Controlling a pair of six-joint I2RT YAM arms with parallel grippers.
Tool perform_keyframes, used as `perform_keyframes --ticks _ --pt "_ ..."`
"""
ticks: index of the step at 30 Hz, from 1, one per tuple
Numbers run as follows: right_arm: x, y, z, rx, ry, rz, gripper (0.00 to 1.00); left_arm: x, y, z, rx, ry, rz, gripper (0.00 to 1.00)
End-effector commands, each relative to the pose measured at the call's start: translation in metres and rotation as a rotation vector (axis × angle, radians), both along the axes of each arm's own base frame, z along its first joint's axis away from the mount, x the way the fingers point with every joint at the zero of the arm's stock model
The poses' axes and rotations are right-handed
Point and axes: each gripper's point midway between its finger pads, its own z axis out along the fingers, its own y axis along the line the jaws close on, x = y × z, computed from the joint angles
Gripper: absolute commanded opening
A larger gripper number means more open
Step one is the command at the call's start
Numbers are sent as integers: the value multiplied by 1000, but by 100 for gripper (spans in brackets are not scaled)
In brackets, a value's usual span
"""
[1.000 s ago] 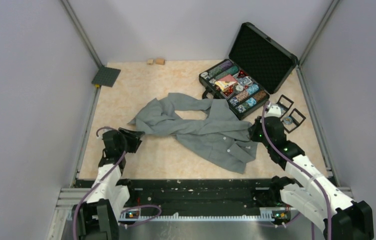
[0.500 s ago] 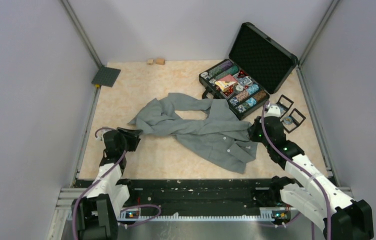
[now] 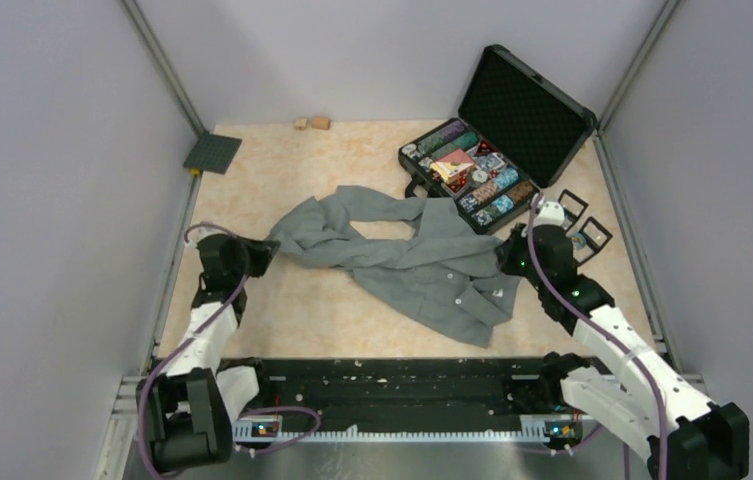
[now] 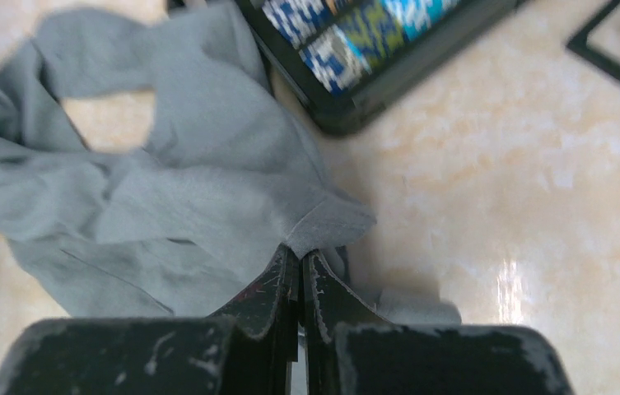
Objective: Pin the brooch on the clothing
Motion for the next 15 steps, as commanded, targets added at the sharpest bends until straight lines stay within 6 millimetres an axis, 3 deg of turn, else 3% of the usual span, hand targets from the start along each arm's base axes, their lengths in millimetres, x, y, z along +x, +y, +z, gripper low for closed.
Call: perform_keyframes --ticks 1,4,8,12,15 --pt "24 6 115 72 -282 2 0 24 9 102 158 -232 -37 0" --pt "22 3 181 102 -444 7 0 20 24 175 301 -335 7 0" --pt "2 -6 269 120 -651 25 0 -5 41 274 467 -442 84 0" --pt "-36 -15 343 110 -849 77 0 -42 46 343 569 -533 136 0" --pt "-73 -17 389 107 -986 149 0 -75 54 383 636 -595 215 0"
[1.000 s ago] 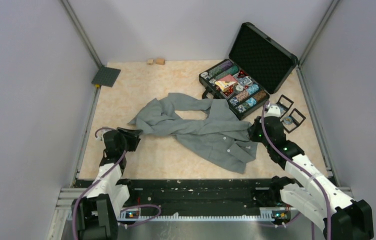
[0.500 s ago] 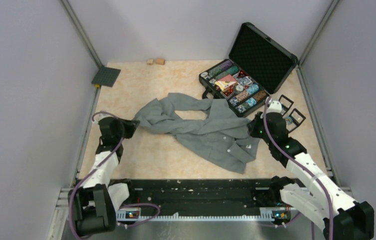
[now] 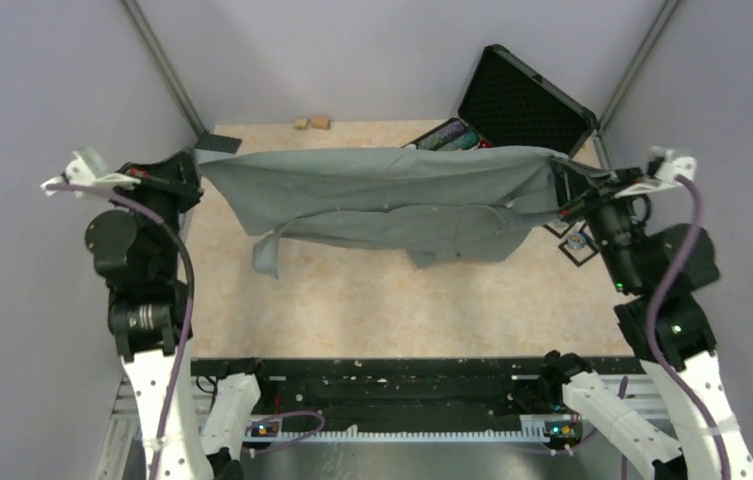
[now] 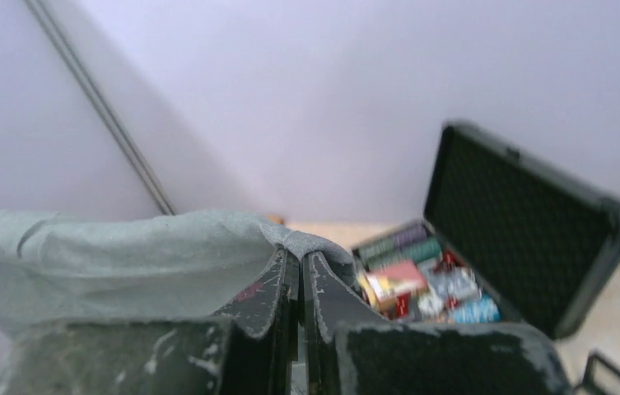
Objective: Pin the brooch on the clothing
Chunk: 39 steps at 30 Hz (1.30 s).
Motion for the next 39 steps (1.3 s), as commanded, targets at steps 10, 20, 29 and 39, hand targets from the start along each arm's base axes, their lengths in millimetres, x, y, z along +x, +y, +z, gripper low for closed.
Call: perform_keyframes --ticks 10,20,29,39 --pt "-153 -21 168 -34 -560 169 0 -144 16 119 246 -204 244 0" --pt "-101 -26 145 0 -427 55 0 -87 9 89 259 -82 135 0" --pt "79 8 -27 -139 38 -122 0 84 29 -128 197 499 -7 0" --pt "218 51 -193 -187 451 48 74 139 24 -253 133 862 -133 81"
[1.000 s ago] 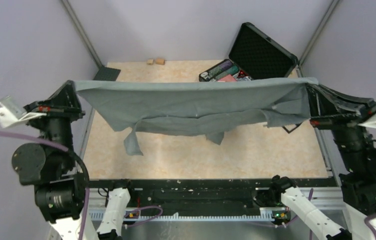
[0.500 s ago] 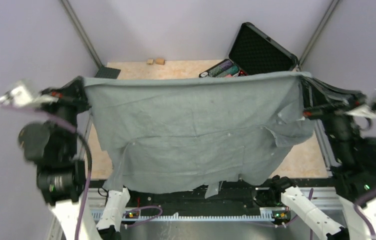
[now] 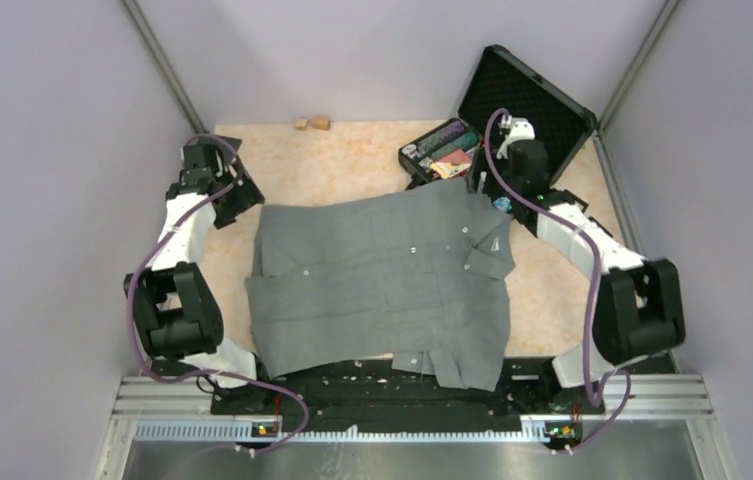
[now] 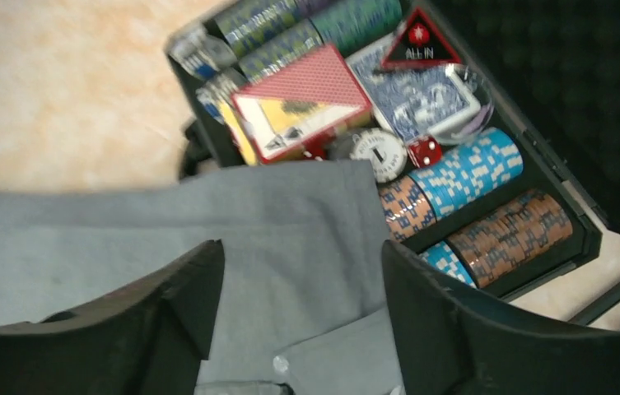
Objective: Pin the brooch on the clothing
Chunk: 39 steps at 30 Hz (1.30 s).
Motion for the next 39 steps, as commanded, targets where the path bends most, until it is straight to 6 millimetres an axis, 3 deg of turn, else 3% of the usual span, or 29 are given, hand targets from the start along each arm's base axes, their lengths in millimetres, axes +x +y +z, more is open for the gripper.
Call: perform_keyframes --ticks 1,3,5,10,14,17,27,31,33,34,39 --pt "29 15 41 68 -78 76 83 14 -14 63 22 -168 -62 82" --pt "26 14 41 67 -66 71 93 7 -23 76 20 -203 -81 82" --pt "17 9 41 74 -60 52 93 -3 -35 83 1 -224 -107 82" --pt "-32 4 18 138 35 38 93 -34 -80 78 -38 -273 -195 82" --pt "-77 7 -5 197 113 50 92 -57 -128 53 -111 -256 -304 81" --pt "-110 17 -23 205 168 83 92 -66 -150 38 -198 -255 -352 81" --pt "-189 48 -103 251 389 145 88 -64 -197 -5 -364 -237 -387 77" --pt "-206 57 -127 242 442 167 82 -56 -198 -32 -355 -187 -369 72" --pt "-212 61 -138 228 469 186 77 -50 -191 -47 -312 -159 -341 57" --pt "-215 63 -143 221 483 200 74 -47 -188 -56 -294 -140 -324 54" --pt "-221 70 -163 178 519 217 67 -38 -175 -87 -281 -76 -278 52"
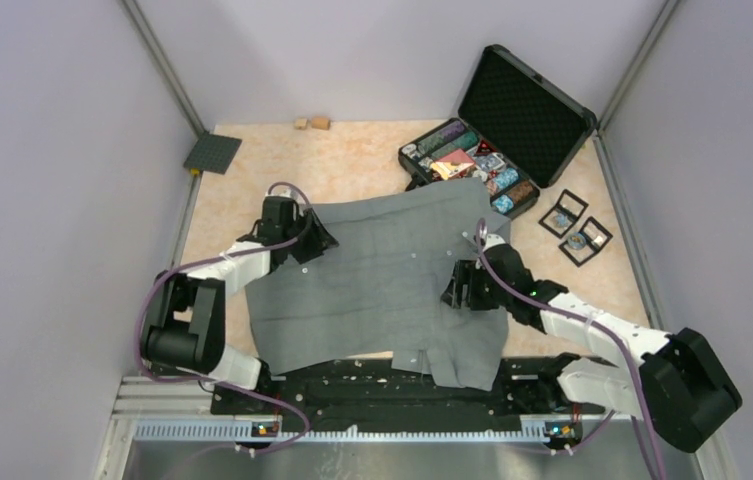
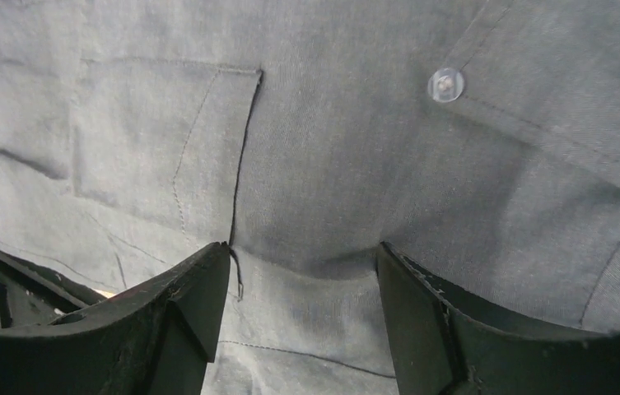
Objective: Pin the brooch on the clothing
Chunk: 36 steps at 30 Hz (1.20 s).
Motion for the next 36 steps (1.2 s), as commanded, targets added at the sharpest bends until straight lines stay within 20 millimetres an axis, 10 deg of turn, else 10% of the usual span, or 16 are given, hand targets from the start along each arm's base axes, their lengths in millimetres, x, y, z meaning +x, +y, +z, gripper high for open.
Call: perform_keyframes --ticks 1,11,22,36 --pt "3 14 -7 9 -22 15 67 23 13 -12 20 -26 50 52" --pt "0 43 -43 -48 26 36 67 38 70 -56 37 61 170 48" --pt "-6 109 -30 -8 2 102 68 54 109 -42 18 46 275 46" --pt "-12 129 -7 68 -16 162 77 34 173 -21 48 19 404 53"
